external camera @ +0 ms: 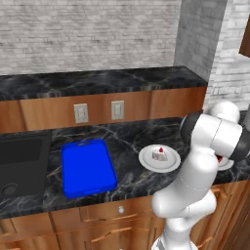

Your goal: Move the dessert items from the plates to the tray.

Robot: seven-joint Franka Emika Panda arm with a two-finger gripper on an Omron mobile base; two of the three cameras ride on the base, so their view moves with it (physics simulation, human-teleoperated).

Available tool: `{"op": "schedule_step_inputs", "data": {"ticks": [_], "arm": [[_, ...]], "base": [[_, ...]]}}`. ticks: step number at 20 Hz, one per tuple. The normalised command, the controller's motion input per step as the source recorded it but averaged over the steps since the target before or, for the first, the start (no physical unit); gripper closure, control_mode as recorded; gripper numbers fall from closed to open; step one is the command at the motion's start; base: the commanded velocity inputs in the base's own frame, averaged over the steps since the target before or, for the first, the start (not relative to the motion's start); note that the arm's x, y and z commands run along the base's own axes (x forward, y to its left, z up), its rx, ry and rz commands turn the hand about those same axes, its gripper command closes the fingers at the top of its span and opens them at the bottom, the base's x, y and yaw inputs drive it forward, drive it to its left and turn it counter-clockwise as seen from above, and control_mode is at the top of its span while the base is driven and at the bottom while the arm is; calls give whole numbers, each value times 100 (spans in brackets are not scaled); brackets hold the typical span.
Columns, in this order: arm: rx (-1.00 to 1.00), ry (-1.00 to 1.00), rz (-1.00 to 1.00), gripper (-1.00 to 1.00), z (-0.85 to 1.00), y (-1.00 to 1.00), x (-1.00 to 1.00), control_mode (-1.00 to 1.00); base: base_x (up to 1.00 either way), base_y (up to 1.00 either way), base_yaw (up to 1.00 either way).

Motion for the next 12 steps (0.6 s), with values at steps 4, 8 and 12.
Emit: {"op": "schedule_step_inputs", "data": {"ticks": [4,8,12], "arm": [[0,0,0,-100,0,4,-17,-100],[0,0,0,-100,0,20,0,-100],[0,0,0,-100,0,30,0,-100]], "base": [[0,0,0],[0,0,0],[0,0,0]]}}
